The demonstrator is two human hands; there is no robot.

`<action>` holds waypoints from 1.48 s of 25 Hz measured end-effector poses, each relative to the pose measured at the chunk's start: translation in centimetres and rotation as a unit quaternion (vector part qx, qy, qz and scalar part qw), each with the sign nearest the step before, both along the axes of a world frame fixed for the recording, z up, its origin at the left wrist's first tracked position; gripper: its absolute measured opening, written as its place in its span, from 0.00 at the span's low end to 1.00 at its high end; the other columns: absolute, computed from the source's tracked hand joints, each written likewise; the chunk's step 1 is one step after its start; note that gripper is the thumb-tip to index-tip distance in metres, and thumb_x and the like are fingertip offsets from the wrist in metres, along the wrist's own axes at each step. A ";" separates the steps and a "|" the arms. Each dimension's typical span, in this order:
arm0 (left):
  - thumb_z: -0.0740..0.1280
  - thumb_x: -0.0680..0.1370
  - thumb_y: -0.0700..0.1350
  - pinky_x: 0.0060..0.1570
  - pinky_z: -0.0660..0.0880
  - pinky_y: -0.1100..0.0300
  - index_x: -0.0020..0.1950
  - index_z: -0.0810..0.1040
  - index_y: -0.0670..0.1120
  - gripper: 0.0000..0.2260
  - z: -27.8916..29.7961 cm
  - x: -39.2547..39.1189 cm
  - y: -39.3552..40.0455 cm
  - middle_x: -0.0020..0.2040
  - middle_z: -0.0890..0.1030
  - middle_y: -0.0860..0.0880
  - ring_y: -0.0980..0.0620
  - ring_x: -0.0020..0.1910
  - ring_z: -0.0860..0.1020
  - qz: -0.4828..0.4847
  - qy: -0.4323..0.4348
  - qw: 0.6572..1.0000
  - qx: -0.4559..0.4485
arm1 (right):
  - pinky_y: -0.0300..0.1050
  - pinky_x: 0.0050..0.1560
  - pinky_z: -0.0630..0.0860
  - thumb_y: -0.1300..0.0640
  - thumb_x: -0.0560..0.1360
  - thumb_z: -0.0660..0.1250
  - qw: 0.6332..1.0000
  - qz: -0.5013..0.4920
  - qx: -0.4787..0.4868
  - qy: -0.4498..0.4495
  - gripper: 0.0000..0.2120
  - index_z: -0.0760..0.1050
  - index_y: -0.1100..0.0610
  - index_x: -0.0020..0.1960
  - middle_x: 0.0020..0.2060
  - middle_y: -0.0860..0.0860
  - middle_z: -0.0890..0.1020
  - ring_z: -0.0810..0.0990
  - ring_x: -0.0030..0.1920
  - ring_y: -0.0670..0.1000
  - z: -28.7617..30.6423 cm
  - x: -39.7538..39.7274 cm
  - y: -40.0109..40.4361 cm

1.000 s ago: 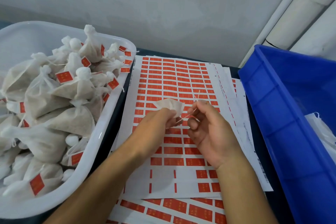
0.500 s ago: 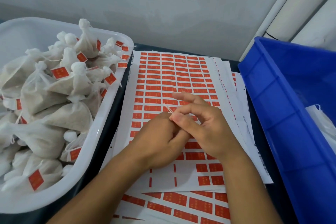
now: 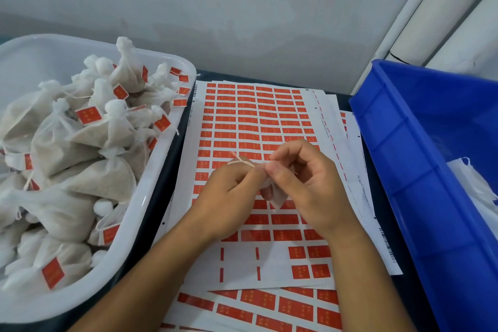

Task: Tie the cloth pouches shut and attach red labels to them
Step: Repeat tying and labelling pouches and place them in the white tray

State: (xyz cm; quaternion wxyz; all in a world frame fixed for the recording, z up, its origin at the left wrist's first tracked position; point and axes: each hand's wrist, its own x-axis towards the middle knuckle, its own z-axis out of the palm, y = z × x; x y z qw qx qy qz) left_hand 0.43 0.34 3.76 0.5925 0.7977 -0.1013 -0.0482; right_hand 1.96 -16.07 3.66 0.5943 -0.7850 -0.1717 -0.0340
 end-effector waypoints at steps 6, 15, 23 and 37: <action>0.59 0.84 0.56 0.43 0.75 0.66 0.40 0.85 0.54 0.19 0.0 0.2 0.6 0.39 0.86 0.54 0.58 0.43 0.85 0.061 0.086 0.994 -0.041 | 0.40 0.47 0.82 0.48 0.76 0.72 0.999 0.039 -0.033 -0.009 0.06 0.80 0.45 0.52 0.45 0.42 0.82 0.83 0.50 0.52 0.0 -0.1 -0.4; 0.58 0.83 0.62 0.36 0.75 0.67 0.40 0.82 0.70 0.16 0.3 0.6 0.8 0.38 0.84 0.64 0.64 0.40 0.84 0.140 0.143 0.976 -0.084 | 0.32 0.52 0.78 0.47 0.77 0.73 0.983 0.009 -0.163 -0.081 0.10 0.84 0.42 0.58 0.50 0.36 0.81 0.80 0.55 0.43 -0.1 -0.3 -0.3; 0.57 0.84 0.60 0.40 0.73 0.65 0.42 0.83 0.67 0.17 -0.6 0.8 0.8 0.38 0.82 0.67 0.62 0.42 0.84 0.141 0.136 0.979 -0.054 | 0.23 0.54 0.73 0.48 0.76 0.74 0.977 -0.008 -0.191 -0.096 0.16 0.81 0.43 0.64 0.55 0.33 0.79 0.76 0.60 0.38 -0.7 -0.2 -0.2; 0.65 0.79 0.62 0.55 0.80 0.54 0.55 0.86 0.57 0.14 -0.5 0.4 1.1 0.45 0.84 0.52 0.49 0.47 0.81 -0.045 0.115 0.984 -0.127 | 0.41 0.49 0.82 0.55 0.80 0.66 0.995 -0.043 -0.027 -0.082 0.09 0.82 0.47 0.57 0.49 0.41 0.85 0.83 0.52 0.50 -0.5 0.2 -0.3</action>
